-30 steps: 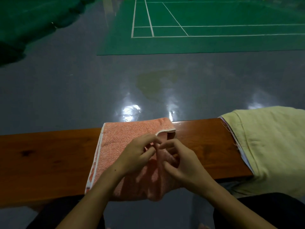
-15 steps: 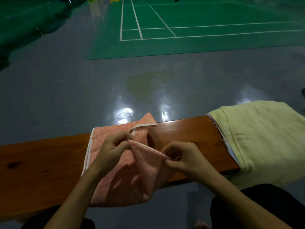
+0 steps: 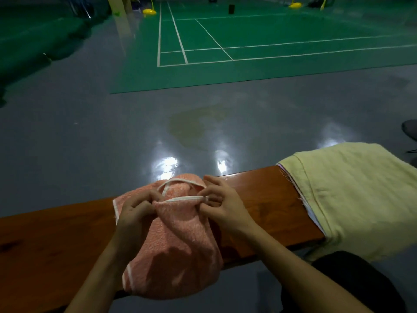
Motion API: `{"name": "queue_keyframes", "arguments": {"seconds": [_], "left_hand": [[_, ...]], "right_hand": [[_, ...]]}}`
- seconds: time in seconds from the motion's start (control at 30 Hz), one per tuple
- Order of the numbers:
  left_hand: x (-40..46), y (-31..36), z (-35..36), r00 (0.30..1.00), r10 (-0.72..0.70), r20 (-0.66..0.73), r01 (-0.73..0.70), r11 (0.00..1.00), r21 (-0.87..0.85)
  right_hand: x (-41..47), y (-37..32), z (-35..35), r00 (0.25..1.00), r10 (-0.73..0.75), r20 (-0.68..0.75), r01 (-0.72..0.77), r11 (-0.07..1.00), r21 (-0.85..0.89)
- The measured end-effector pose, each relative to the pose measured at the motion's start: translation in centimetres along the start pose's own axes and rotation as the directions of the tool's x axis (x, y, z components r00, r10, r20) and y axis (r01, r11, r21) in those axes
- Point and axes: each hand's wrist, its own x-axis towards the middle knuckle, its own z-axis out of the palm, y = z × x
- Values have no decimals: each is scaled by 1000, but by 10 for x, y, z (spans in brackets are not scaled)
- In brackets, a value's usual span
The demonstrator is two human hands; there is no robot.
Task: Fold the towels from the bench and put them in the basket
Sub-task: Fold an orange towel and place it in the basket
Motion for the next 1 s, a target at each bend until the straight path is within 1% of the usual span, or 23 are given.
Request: {"name": "queue_keyframes", "arguments": {"seconds": [0.07,0.1,0.17,0.27,0.3,0.37,0.4,0.43,0.47,0.5,0.57,0.6,0.63,0.67,0.7,0.73,0.77,0.83,0.87,0.9,0.93,1.0], "left_hand": [[-2,2,-2,1000,-14,-11,14,1000,-25],[-3,4,-3,1000,-21,-16,21,999,-30],[-4,6,-6,999,-35,-25,34,999,-37],[-5,8,-11,1000,-27,-14,26,999,-30],[-5,8,-13,1000,-22,-6,21,999,-29],[-5,9,-18,1000,0,-4,0,1000,25],[-5,9,-21,999,39,-13,-37,992,118],[-4,9,-24,995,99,-14,-92,963,252],[-4,8,-27,986,165,1,-151,902,403],[-6,6,-29,974,223,33,-204,810,550],[-9,3,-32,943,310,119,-280,550,787],[-11,3,-33,932,328,155,-296,439,848],[-12,5,-33,921,341,186,-313,369,875],[-12,8,-32,911,355,210,-334,336,881],[-12,12,-30,897,378,229,-359,324,875],[-12,18,-26,885,404,234,-383,341,858],[-13,25,-22,876,429,219,-397,386,833],[-15,40,-13,870,472,142,-388,478,788],[-17,50,-8,869,486,94,-371,514,773],[-20,60,-2,870,490,49,-356,558,750],[-23,71,4,875,484,14,-347,607,715],[-33,94,16,878,479,-10,-368,688,626]], "right_hand": [[1,-6,5,1000,16,10,-17,994,110],[1,-9,8,1000,8,-6,-7,991,135],[0,-15,11,997,-48,-53,55,990,133],[0,-22,11,988,-132,-84,143,981,133],[1,-22,9,984,-154,-88,163,980,111],[5,-21,0,972,-216,-91,216,976,-15],[9,-20,-5,963,-257,-84,248,963,-104],[11,-19,-12,952,-300,-66,283,939,-194],[13,-19,-17,941,-337,-33,315,906,-282],[14,-19,-22,931,-366,8,341,861,-378],[14,-22,-25,912,-404,73,373,742,-557],[13,-25,-26,904,-418,87,379,692,-614],[12,-30,-26,902,-423,91,376,661,-649],[12,-34,-27,903,-421,91,369,648,-666],[11,-40,-28,904,-418,86,363,647,-671],[11,-46,-30,909,-409,79,352,652,-672],[11,-53,-31,910,-409,75,347,649,-677],[9,-69,-35,897,-438,56,345,618,-707],[8,-78,-37,893,-449,32,337,620,-709],[6,-88,-39,900,-436,-2,316,655,-687],[4,-97,-42,909,-415,-34,304,717,-627],[-4,-117,-48,932,-360,-35,313,852,-419]]}}
